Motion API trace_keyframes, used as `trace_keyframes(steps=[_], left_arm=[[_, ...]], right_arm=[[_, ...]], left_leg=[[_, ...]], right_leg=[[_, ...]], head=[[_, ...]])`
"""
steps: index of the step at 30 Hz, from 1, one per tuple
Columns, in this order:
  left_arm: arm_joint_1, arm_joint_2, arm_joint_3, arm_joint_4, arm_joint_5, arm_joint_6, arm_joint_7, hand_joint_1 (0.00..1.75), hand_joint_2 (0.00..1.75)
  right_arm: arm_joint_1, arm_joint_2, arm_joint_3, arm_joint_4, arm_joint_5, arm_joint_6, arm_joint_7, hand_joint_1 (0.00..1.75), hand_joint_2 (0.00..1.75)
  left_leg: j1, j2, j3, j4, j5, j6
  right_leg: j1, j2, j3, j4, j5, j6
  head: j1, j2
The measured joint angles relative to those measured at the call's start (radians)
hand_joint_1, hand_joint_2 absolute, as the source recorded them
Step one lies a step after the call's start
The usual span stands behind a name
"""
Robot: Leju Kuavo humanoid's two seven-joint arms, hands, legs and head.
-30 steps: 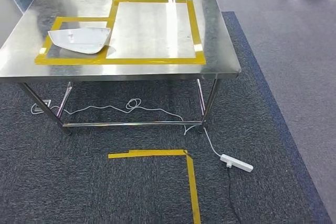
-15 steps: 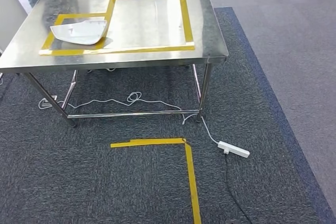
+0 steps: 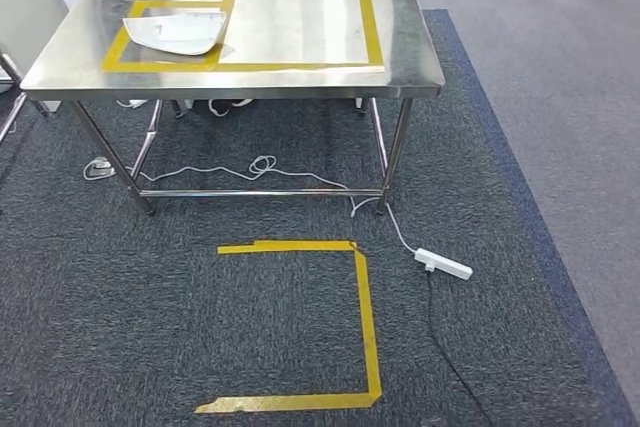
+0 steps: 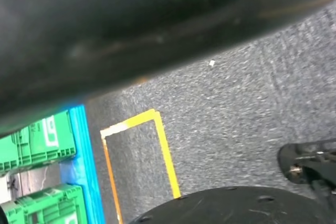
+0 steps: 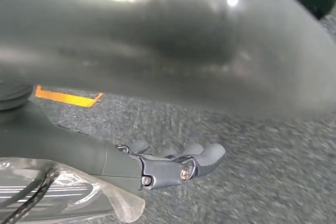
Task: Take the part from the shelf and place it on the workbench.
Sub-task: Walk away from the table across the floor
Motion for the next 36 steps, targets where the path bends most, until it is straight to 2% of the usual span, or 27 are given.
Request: trace_keyframes(steps=[1, 2, 3, 4, 6, 7, 8, 10, 11, 12, 14, 15, 16, 17, 19, 21, 23, 25, 26, 28, 29, 30, 31, 33, 34, 35, 36], left_arm=[[0.001, -0.002, 0.001, -0.003, -0.005, -0.001, 0.000, 0.00, 0.00], [0.002, -0.005, 0.003, -0.006, -0.011, -0.004, 0.001, 0.00, 0.00], [0.004, -0.009, 0.005, -0.011, -0.018, -0.008, 0.004, 0.00, 0.00], [0.005, -0.013, 0.008, -0.019, -0.027, -0.014, 0.007, 0.00, 0.00], [0.012, -0.024, 0.013, -0.038, -0.053, -0.029, 0.015, 0.00, 0.00], [0.015, -0.029, 0.018, -0.048, -0.067, -0.036, 0.018, 0.00, 0.00], [0.018, -0.034, 0.023, -0.057, -0.078, -0.042, 0.019, 0.00, 0.00], [0.025, -0.041, 0.034, -0.071, -0.093, -0.050, 0.021, 0.00, 0.00], [0.028, -0.043, 0.038, -0.077, -0.096, -0.052, 0.022, 0.00, 0.00], [0.032, -0.045, 0.041, -0.082, -0.098, -0.054, 0.023, 0.00, 0.00], [0.037, -0.048, 0.047, -0.089, -0.099, -0.055, 0.024, 0.00, 0.00], [0.038, -0.049, 0.048, -0.092, -0.099, -0.055, 0.024, 0.00, 0.00], [0.038, -0.049, 0.050, -0.095, -0.099, -0.055, 0.024, 0.00, 0.00], [0.038, -0.049, 0.051, -0.098, -0.100, -0.055, 0.024, 0.00, 0.00], [0.038, -0.051, 0.054, -0.105, -0.109, -0.057, 0.024, 0.00, 0.00], [0.036, -0.054, 0.058, -0.113, -0.135, -0.060, 0.022, 0.00, 0.00], [0.033, -0.059, 0.068, -0.118, -0.167, -0.063, 0.017, 0.00, 0.00], [0.030, -0.063, 0.082, -0.119, -0.193, -0.064, 0.010, 0.00, 0.00], [0.029, -0.065, 0.091, -0.119, -0.204, -0.063, 0.006, 0.00, 0.00], [0.026, -0.070, 0.108, -0.119, -0.226, -0.060, -0.004, 0.00, 0.00], [0.025, -0.071, 0.117, -0.119, -0.237, -0.058, -0.008, 0.00, 0.00], [0.024, -0.073, 0.124, -0.119, -0.245, -0.056, -0.012, 0.00, 0.00], [0.023, -0.074, 0.131, -0.119, -0.251, -0.055, -0.014, 0.00, 0.00], [0.020, -0.076, 0.144, -0.119, -0.261, -0.054, -0.017, 0.00, 0.00], [0.018, -0.076, 0.151, -0.119, -0.265, -0.054, -0.017, 0.00, 0.00], [0.017, -0.077, 0.156, -0.119, -0.269, -0.053, -0.017, 0.00, 0.00], [0.016, -0.078, 0.161, -0.119, -0.272, -0.053, -0.018, 0.00, 0.00]], right_arm=[[-0.001, 0.001, 0.000, 0.000, 0.000, 0.000, -0.001, 0.00, 0.00], [-0.002, 0.001, 0.000, 0.000, 0.000, 0.000, -0.002, 0.00, 0.00], [-0.002, 0.002, 0.000, 0.000, 0.000, 0.000, -0.002, 0.00, 0.00], [-0.004, 0.002, 0.000, 0.000, 0.001, 0.000, -0.001, 0.00, 0.00], [-0.009, 0.004, 0.000, 0.000, 0.001, 0.000, 0.001, 0.00, 0.00], [-0.011, 0.005, -0.001, 0.000, 0.002, -0.001, 0.002, 0.00, 0.00], [-0.012, 0.006, -0.001, 0.000, 0.002, -0.002, 0.003, 0.00, 0.00], [-0.010, 0.007, -0.002, 0.001, 0.003, -0.003, 0.006, 0.00, 0.00], [-0.009, 0.007, -0.002, 0.001, 0.003, -0.003, 0.007, 0.00, 0.00], [-0.008, 0.008, -0.003, 0.002, 0.003, -0.003, 0.007, 0.00, 0.00], [-0.007, 0.008, -0.005, 0.002, 0.003, -0.003, 0.007, 0.00, 0.00], [-0.006, 0.008, -0.006, 0.002, 0.003, -0.003, 0.007, 0.00, 0.00], [-0.006, 0.008, -0.006, 0.002, 0.003, -0.003, 0.007, 0.00, 0.00], [-0.006, 0.008, -0.007, 0.002, 0.003, -0.003, 0.007, 0.00, 0.00], [-0.007, 0.008, -0.007, 0.002, 0.003, -0.003, 0.007, 0.00, 0.00], [-0.007, 0.011, -0.007, 0.002, 0.005, -0.003, 0.006, 0.00, 0.00], [-0.009, 0.014, -0.007, 0.002, 0.008, -0.003, 0.004, 0.00, 0.00], [-0.010, 0.014, -0.008, 0.003, 0.009, -0.002, 0.002, 0.00, 0.00], [-0.009, 0.014, -0.008, 0.003, 0.009, -0.002, 0.001, 0.00, 0.00], [-0.007, 0.014, -0.010, 0.003, 0.010, -0.003, 0.000, 0.00, 0.00], [-0.007, 0.014, -0.012, 0.003, 0.010, -0.003, 0.000, 0.00, 0.00], [-0.007, 0.014, -0.013, 0.003, 0.010, -0.003, 0.000, 0.00, 0.00], [-0.007, 0.014, -0.014, 0.003, 0.011, -0.003, 0.000, 0.00, 0.00], [-0.006, 0.014, -0.016, 0.003, 0.011, -0.004, 0.000, 0.00, 0.00], [-0.006, 0.014, -0.016, 0.003, 0.012, -0.004, 0.000, 0.00, 0.00], [-0.006, 0.014, -0.016, 0.003, 0.012, -0.004, 0.000, 0.00, 0.00], [-0.007, 0.014, -0.017, 0.002, 0.012, -0.004, 0.000, 0.00, 0.00]], left_leg=[[0.000, 0.000, -0.018, 0.001, 0.014, -0.002], [0.000, 0.001, -0.036, 0.003, 0.027, -0.004], [0.001, 0.001, -0.054, 0.007, 0.040, -0.008], [0.002, 0.000, -0.070, 0.012, 0.051, -0.013], [0.001, 0.000, -0.091, 0.023, 0.071, -0.025], [0.000, 0.000, -0.096, 0.025, 0.082, -0.031], [0.001, 0.001, -0.101, 0.024, 0.094, -0.037], [0.004, 0.000, -0.108, 0.025, 0.099, -0.049], [0.006, -0.002, -0.115, 0.042, 0.072, -0.055], [0.007, -0.004, -0.123, 0.077, 0.025, -0.059], [0.008, -0.005, -0.141, 0.198, -0.089, -0.065], [0.008, -0.005, -0.145, 0.260, -0.118, -0.065], [0.007, -0.005, -0.139, 0.303, -0.121, -0.064], [0.006, -0.005, -0.121, 0.315, -0.100, -0.060], [0.001, -0.006, -0.040, 0.238, -0.046, -0.045], [-0.007, -0.007, 0.067, 0.084, -0.056, -0.025], [-0.015, -0.007, 0.117, -0.009, -0.084, -0.012], [-0.016, -0.005, 0.106, -0.026, -0.070, -0.006], [-0.014, -0.003, 0.095, -0.029, -0.057, 0.000], [-0.009, 0.001, 0.065, -0.033, -0.031, 0.009], [-0.009, 0.001, 0.048, -0.033, -0.020, 0.011], [-0.009, 0.002, 0.031, -0.033, -0.008, 0.009], [-0.009, 0.003, 0.013, -0.032, 0.005, 0.007], [-0.007, 0.007, -0.022, -0.026, 0.029, 0.001], [-0.006, 0.007, -0.039, -0.019, 0.039, -0.003], [-0.006, 0.007, -0.052, -0.010, 0.046, -0.008], [-0.007, 0.006, -0.063, 0.001, 0.051, -0.013]], right_leg=[[-0.002, 0.000, 0.005, 0.034, 0.009, 0.003], [-0.004, 0.000, 0.026, 0.037, 0.039, 0.005], [-0.007, 0.000, 0.063, 0.006, 0.075, 0.007], [-0.009, 0.001, 0.118, -0.056, 0.096, 0.008], [-0.011, 0.003, 0.235, -0.219, 0.082, 0.003], [-0.009, 0.005, 0.268, -0.274, 0.064, -0.004], [-0.006, 0.006, 0.279, -0.302, 0.054, -0.012], [-0.005, 0.003, 0.260, -0.301, 0.067, -0.035], [-0.005, 0.000, 0.248, -0.300, 0.079, -0.046], [-0.006, -0.003, 0.233, -0.301, 0.092, -0.055], [-0.001, -0.005, 0.202, -0.298, 0.117, -0.064], [0.002, -0.007, 0.187, -0.295, 0.130, -0.065], [0.005, -0.009, 0.170, -0.291, 0.142, -0.066], [0.008, -0.011, 0.152, -0.284, 0.154, -0.066], [0.013, -0.013, 0.115, -0.270, 0.175, -0.065], [0.016, -0.013, 0.089, -0.259, 0.192, -0.059], [0.014, -0.015, 0.077, -0.256, 0.211, -0.048], [0.011, -0.013, 0.068, -0.255, 0.222, -0.037], [0.010, -0.010, 0.061, -0.245, 0.205, -0.031], [0.005, -0.001, 0.035, -0.170, 0.112, -0.020], [0.003, 0.001, 0.021, -0.109, 0.059, -0.015], [0.001, 0.001, 0.008, -0.042, 0.028, -0.010], [-0.002, 0.001, 0.002, 0.013, 0.031, -0.006], [-0.007, 0.001, 0.024, 0.048, 0.106, 0.001], [-0.010, 0.001, 0.062, 0.012, 0.140, 0.004], [-0.012, 0.001, 0.122, -0.059, 0.145, 0.006], [-0.013, 0.001, 0.185, -0.149, 0.125, 0.004]], head=[[0.000, 0.000], [0.000, 0.000], [0.000, 0.000], [0.000, 0.000], [0.001, 0.000], [0.002, 0.000], [0.002, 0.000], [0.002, 0.000], [0.002, 0.000], [0.000, 0.000], [-0.001, 0.000], [-0.001, 0.000], [-0.001, 0.000], [-0.001, 0.000], [-0.001, 0.000], [0.000, 0.000], [0.000, 0.000], [-0.002, 0.000], [-0.002, 0.000], [-0.001, 0.000], [0.001, 0.000], [0.003, 0.000], [0.002, 0.000], [0.002, 0.000], [0.002, 0.000], [0.003, 0.000], [0.003, 0.000]])
